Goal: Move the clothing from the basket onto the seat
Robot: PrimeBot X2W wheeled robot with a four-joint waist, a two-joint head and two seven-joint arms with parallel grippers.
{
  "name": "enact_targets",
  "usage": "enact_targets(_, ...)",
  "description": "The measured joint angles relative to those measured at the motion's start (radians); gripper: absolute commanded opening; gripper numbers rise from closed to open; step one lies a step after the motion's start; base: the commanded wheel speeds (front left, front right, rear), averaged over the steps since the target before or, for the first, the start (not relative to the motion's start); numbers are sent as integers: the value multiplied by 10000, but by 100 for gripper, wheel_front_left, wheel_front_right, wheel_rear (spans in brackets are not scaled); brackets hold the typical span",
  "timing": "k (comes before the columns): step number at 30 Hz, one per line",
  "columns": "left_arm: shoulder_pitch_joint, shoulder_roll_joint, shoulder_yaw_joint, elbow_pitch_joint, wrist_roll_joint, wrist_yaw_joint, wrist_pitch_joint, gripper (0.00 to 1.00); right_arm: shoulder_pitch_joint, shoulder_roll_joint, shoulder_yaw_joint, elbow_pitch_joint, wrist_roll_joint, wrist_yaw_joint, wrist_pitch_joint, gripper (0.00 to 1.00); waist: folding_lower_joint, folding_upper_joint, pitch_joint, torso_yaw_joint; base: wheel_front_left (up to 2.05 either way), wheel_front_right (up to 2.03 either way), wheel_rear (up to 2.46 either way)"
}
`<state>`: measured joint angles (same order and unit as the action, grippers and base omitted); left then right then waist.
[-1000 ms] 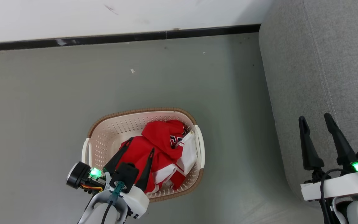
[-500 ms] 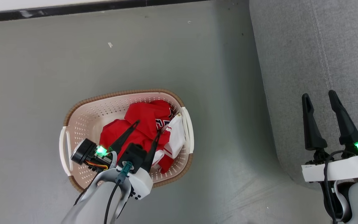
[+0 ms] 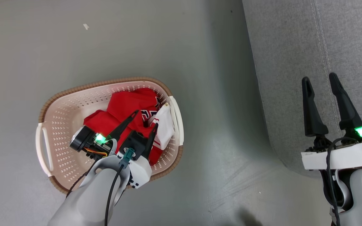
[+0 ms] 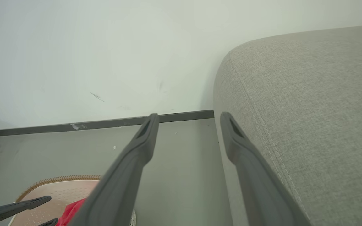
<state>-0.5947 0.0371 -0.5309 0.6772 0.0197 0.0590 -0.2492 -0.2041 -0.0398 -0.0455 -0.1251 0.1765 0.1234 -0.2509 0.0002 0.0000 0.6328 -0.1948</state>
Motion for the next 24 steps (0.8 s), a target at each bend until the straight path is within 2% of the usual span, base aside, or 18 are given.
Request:
enact_targets(14,-967,0,50,1243,0,104,201,100,-436,0,105,117,259,0,-2,100,0,0,659,-574,0,0,0)
enact_targets(24,-1481,157,366,2042,0,416,291,100,-742,2,251,244,405,0,-2,100,0,0,967,-888,0,0,0)
